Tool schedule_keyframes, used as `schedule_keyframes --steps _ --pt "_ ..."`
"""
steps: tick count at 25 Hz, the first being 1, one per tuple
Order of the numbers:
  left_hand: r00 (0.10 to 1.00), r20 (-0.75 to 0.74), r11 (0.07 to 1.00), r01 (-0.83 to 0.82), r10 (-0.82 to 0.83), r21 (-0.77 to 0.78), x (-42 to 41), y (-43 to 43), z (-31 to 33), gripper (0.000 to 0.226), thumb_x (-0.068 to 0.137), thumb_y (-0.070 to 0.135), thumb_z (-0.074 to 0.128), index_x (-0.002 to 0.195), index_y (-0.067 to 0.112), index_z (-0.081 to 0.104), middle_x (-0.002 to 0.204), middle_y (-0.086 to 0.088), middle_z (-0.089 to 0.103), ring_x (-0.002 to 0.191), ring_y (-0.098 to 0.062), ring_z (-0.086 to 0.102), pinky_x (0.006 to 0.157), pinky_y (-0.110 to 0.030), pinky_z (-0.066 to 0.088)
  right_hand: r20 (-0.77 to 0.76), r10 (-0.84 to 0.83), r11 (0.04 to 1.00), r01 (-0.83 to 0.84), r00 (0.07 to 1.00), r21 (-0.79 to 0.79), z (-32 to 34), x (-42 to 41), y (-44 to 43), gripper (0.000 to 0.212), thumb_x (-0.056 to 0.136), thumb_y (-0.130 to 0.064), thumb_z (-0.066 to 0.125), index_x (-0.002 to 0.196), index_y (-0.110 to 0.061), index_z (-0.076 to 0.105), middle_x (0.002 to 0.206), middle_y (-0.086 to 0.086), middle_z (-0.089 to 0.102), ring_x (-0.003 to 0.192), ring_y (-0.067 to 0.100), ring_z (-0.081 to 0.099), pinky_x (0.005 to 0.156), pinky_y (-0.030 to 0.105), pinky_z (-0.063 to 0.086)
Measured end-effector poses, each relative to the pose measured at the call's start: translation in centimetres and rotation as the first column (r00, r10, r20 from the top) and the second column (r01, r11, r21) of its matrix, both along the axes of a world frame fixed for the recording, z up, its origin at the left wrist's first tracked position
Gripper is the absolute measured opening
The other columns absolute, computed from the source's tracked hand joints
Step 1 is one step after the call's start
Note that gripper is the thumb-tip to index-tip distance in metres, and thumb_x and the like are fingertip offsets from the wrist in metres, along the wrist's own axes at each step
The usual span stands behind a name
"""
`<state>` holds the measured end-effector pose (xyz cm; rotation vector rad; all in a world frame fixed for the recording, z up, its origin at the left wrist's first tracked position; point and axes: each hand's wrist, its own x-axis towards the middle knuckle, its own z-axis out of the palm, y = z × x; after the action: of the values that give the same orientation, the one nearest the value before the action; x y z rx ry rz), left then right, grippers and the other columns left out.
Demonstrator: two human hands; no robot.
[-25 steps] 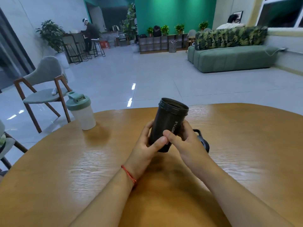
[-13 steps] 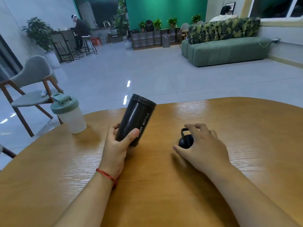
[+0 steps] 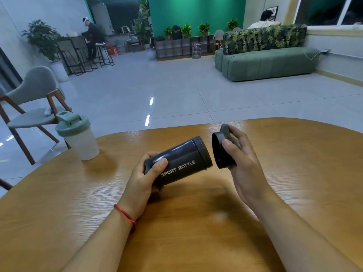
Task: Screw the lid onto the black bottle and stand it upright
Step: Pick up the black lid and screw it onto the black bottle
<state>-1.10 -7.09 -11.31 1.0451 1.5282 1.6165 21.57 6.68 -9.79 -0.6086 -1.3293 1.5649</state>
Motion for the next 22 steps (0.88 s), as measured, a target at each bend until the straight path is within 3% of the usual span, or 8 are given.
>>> schedule_keyframes --steps 3,9,15,17,19,22 --pt "0.999 -0.034 0.999 0.038 -0.038 -0.016 0.5 0.0 0.3 0.051 0.082 0.060 0.072 0.118 0.023 0.070 0.103 0.005 0.078 0.087 -0.012 0.073 0.059 -0.029 0.057 0.002 0.026 0.997 -0.026 1.000 0.072 -0.1 0.0 -0.1 0.049 0.096 -0.038 0.073 0.144 -0.044 0.066 0.142 -0.008 0.071 0.135 0.021 0.066 0.113 0.045 0.051" --pt "0.999 -0.030 0.999 0.036 -0.036 -0.022 0.8 -0.2 0.5 0.054 0.083 0.060 0.072 0.122 0.023 0.069 0.100 0.005 0.077 0.083 -0.011 0.071 0.058 -0.030 0.056 0.035 0.074 0.993 -0.077 0.997 0.092 0.0 -0.3 -0.9 0.050 0.097 -0.030 0.071 0.145 -0.040 0.066 0.136 -0.009 0.073 0.123 0.012 0.071 0.097 0.034 0.056" --pt "0.996 -0.073 0.998 0.056 -0.057 -0.027 0.5 -0.4 0.5 0.058 0.079 0.057 0.079 0.127 0.027 0.067 0.120 -0.006 0.074 0.101 -0.022 0.074 0.068 -0.038 0.062 0.044 0.085 0.992 -0.089 0.995 0.093 -0.1 -0.5 -0.9 0.050 0.097 -0.033 0.071 0.146 -0.040 0.065 0.136 -0.009 0.073 0.125 0.015 0.071 0.100 0.036 0.057" --pt "0.987 -0.145 0.998 0.063 -0.064 -0.014 0.6 -0.6 0.6 0.062 0.077 0.052 0.085 0.132 0.033 0.064 0.128 -0.006 0.070 0.109 -0.022 0.074 0.078 -0.040 0.066 0.047 0.067 0.994 -0.070 0.997 0.079 -0.2 -0.5 -0.7 0.049 0.096 -0.037 0.073 0.145 -0.041 0.065 0.132 -0.013 0.075 0.126 0.016 0.070 0.105 0.041 0.057" --pt "0.956 -0.292 0.999 0.044 -0.039 0.009 0.9 -0.9 0.8 0.074 0.074 0.042 0.096 0.139 0.037 0.059 0.135 -0.001 0.064 0.115 -0.013 0.070 0.086 -0.031 0.064 0.045 0.050 0.998 -0.052 0.998 0.042 -0.3 -0.6 -0.5 0.051 0.094 -0.043 0.075 0.144 -0.043 0.065 0.133 -0.014 0.074 0.130 0.018 0.068 0.108 0.044 0.056" --pt "0.895 -0.446 0.999 0.030 -0.008 0.043 1.2 -0.9 0.8 0.094 0.071 0.026 0.101 0.149 0.037 0.050 0.148 0.006 0.056 0.130 -0.004 0.061 0.097 -0.020 0.058 0.042 0.048 0.998 -0.047 0.998 -0.031 -0.2 -0.8 -0.6 0.056 0.090 -0.046 0.076 0.145 -0.042 0.064 0.141 -0.005 0.071 0.131 0.022 0.067 0.097 0.040 0.060"
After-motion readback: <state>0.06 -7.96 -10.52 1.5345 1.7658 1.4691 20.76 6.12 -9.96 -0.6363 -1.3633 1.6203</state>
